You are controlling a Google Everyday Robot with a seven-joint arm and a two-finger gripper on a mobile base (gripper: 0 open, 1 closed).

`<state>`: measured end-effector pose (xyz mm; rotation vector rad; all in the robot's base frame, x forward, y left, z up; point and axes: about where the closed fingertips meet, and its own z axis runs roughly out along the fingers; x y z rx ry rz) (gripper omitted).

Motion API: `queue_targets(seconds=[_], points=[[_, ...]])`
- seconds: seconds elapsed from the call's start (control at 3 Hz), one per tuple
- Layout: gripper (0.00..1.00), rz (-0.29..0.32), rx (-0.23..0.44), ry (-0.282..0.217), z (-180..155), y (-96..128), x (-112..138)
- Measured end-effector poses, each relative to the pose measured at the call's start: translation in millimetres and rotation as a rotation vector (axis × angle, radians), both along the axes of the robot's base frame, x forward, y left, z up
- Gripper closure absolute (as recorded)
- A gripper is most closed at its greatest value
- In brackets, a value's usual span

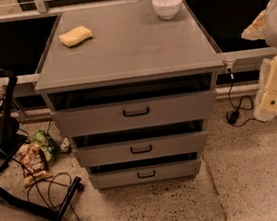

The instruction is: Open middle drawer

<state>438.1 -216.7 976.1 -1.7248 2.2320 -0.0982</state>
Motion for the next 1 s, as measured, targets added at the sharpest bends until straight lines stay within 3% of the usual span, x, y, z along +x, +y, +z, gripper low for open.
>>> queue_targets(seconds=[0.33,0.67,1.0], points=[[0.00,0.000,0.000,0.000,0,0,0],[0.00,-0.011,-0.051,0.008,-52,-3,13],[0.00,-0.017,-0.104,0.026,-139,-2,29]])
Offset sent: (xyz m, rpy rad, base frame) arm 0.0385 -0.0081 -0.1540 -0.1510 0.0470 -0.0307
